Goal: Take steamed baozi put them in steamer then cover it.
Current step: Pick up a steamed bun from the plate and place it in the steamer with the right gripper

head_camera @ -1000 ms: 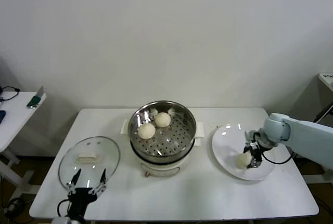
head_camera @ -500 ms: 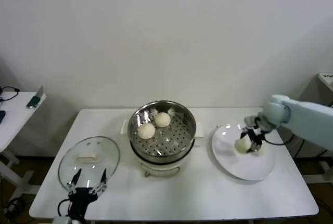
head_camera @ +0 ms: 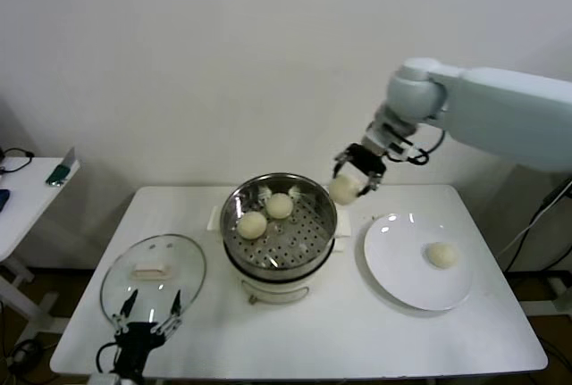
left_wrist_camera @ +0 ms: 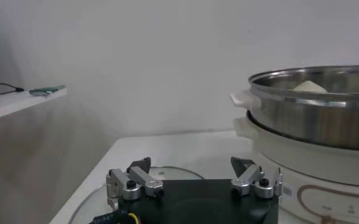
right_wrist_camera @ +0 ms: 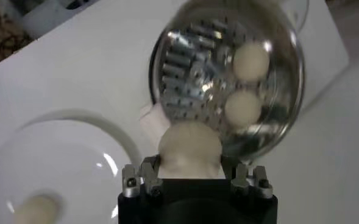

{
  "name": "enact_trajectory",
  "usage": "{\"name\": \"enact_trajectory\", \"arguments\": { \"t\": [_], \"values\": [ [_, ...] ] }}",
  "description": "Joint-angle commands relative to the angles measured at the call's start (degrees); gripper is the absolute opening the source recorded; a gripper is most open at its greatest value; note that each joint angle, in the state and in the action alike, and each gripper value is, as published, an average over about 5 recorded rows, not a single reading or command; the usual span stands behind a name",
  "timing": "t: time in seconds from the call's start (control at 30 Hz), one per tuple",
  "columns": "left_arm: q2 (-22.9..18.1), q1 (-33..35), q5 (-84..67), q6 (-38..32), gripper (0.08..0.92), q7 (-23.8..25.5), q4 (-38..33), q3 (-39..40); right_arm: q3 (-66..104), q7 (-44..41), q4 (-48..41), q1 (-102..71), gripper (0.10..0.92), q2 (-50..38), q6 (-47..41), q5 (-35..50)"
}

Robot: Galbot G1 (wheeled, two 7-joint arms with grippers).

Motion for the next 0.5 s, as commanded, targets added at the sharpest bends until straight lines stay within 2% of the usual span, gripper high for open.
{"name": "enact_trajectory", "arguments": {
  "t": [0.03, 0.5],
  "values": [
    [0.05, 0.46, -0.28, 0.04, 0.823, -0.02, -0.50, -0.46, 0.61, -1.73, 1.84, -1.41, 0.670, 17.82, 7.16, -5.07],
    [0.43, 0.39, -0.58, 0.02, 0.823, -0.04, -0.28, -0.79, -1.22, 0.62, -2.67, -13.98, 0.670, 20.84, 4.81, -15.11]
  ]
}}
